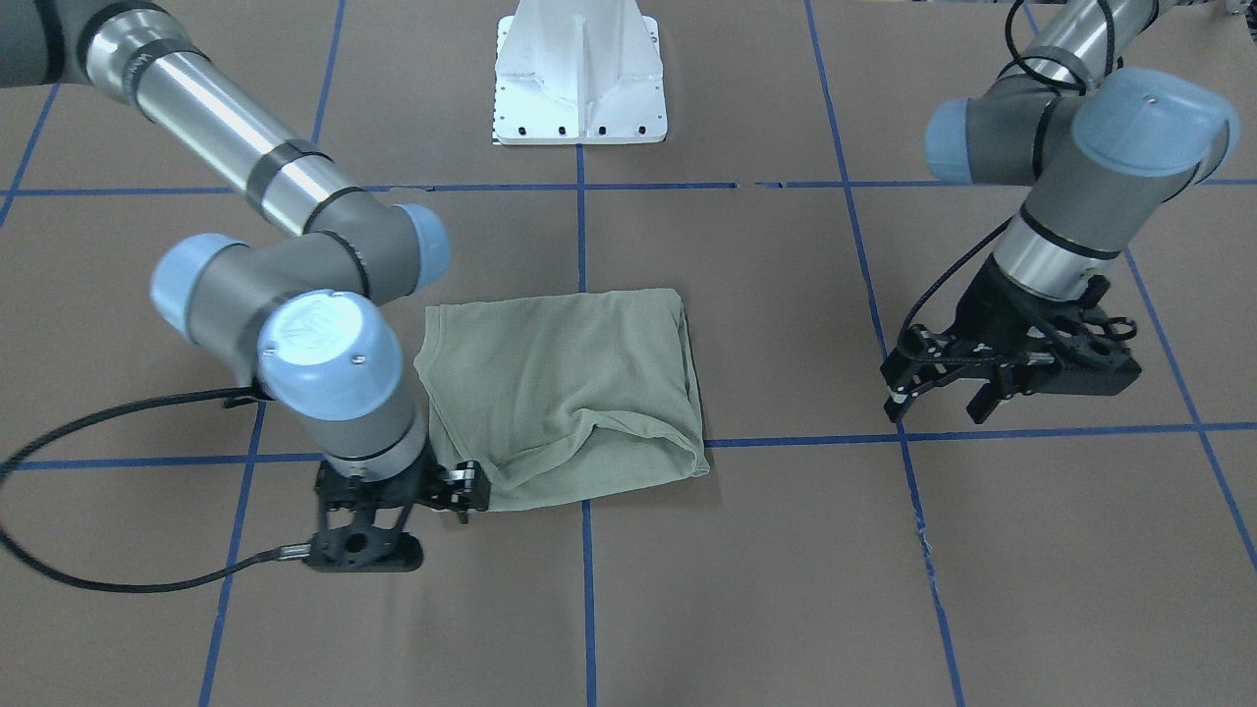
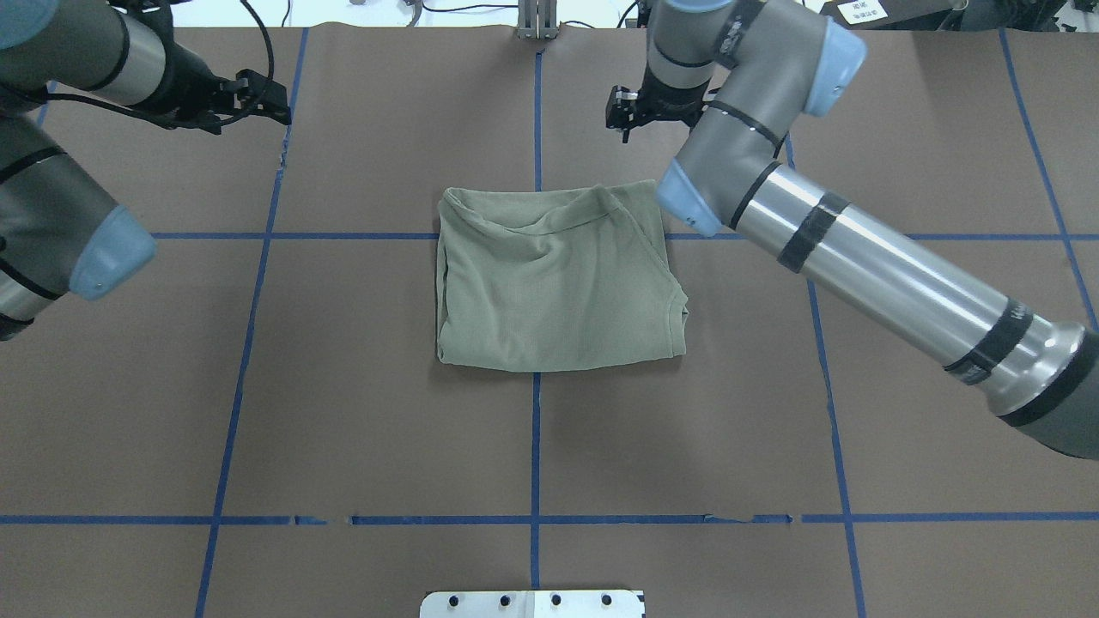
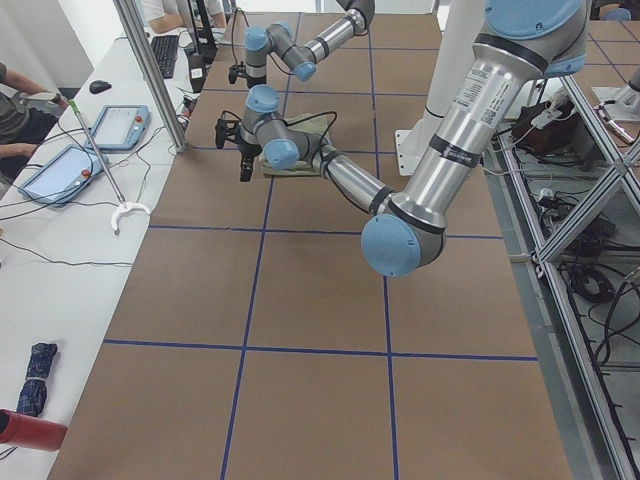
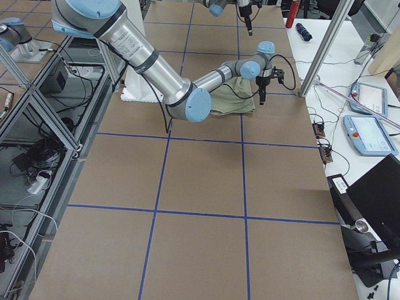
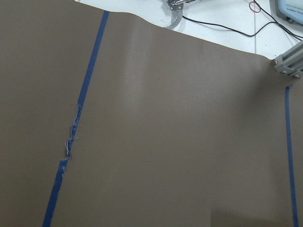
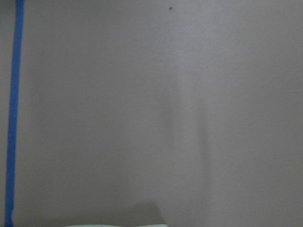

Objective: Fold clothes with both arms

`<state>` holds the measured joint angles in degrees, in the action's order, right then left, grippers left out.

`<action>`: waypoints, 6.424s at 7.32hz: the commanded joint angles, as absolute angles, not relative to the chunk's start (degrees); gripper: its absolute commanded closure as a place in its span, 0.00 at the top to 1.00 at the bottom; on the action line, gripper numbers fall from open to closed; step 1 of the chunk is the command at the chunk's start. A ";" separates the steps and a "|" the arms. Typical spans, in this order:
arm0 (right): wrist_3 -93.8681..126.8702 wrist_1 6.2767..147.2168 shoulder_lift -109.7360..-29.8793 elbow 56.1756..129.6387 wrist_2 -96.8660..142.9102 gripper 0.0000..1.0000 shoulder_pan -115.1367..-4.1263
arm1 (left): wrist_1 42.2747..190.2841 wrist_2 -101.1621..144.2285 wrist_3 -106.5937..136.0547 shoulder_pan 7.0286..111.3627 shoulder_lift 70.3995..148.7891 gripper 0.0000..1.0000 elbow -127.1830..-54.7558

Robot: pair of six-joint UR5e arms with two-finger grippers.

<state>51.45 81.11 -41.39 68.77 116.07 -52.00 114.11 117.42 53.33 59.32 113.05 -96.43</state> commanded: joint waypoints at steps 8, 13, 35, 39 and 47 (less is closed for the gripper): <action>-7.12 93.01 -83.74 92.38 131.02 1.00 -84.37 | 107.65 123.92 -11.87 87.10 89.83 1.00 -97.73; -5.64 90.79 -87.88 92.02 130.52 1.00 -84.55 | 105.85 122.95 -9.93 87.80 88.78 1.00 -95.54; 5.80 88.68 -93.34 93.78 135.79 1.00 -91.76 | 86.40 132.10 -3.34 87.63 89.21 1.00 -95.54; 5.80 88.68 -93.34 93.78 135.79 1.00 -91.76 | 86.40 132.10 -3.08 87.63 89.12 1.00 -95.54; 5.80 88.68 -93.43 93.78 135.79 1.00 -91.76 | 86.22 133.86 -0.26 87.71 89.12 1.00 -95.71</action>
<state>5.74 88.68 -93.35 93.78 135.72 -91.76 86.29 133.85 -0.27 87.71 89.09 -95.76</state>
